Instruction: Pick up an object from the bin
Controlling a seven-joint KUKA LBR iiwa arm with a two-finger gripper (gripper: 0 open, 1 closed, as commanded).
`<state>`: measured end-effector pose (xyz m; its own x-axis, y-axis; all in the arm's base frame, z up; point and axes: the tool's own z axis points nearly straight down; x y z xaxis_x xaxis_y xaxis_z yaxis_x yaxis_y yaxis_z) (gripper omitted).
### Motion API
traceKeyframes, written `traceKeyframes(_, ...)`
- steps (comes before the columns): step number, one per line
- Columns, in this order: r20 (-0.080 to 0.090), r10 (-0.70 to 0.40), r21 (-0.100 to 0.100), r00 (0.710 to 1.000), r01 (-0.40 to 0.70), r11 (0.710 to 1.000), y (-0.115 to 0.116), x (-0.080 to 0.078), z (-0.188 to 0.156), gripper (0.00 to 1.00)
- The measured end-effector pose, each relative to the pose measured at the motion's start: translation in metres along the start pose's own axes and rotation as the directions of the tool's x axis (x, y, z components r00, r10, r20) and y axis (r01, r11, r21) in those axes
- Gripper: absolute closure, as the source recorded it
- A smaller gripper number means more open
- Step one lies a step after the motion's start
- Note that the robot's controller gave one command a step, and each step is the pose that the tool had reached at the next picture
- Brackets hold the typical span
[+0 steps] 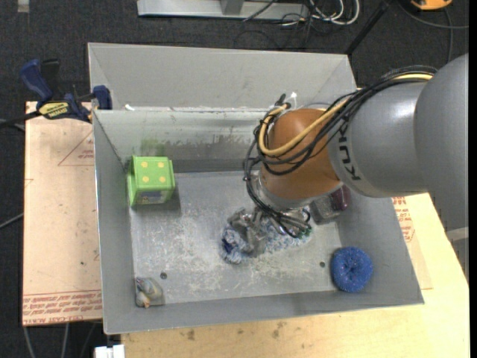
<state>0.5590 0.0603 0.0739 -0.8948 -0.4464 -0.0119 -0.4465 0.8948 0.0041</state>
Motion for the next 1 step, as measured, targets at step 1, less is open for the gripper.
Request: traceKeyframes(1,-0.004,-0.021,0.005,1.000,0.021,1.000,-0.0099,0.0027,0.0019,0.00)
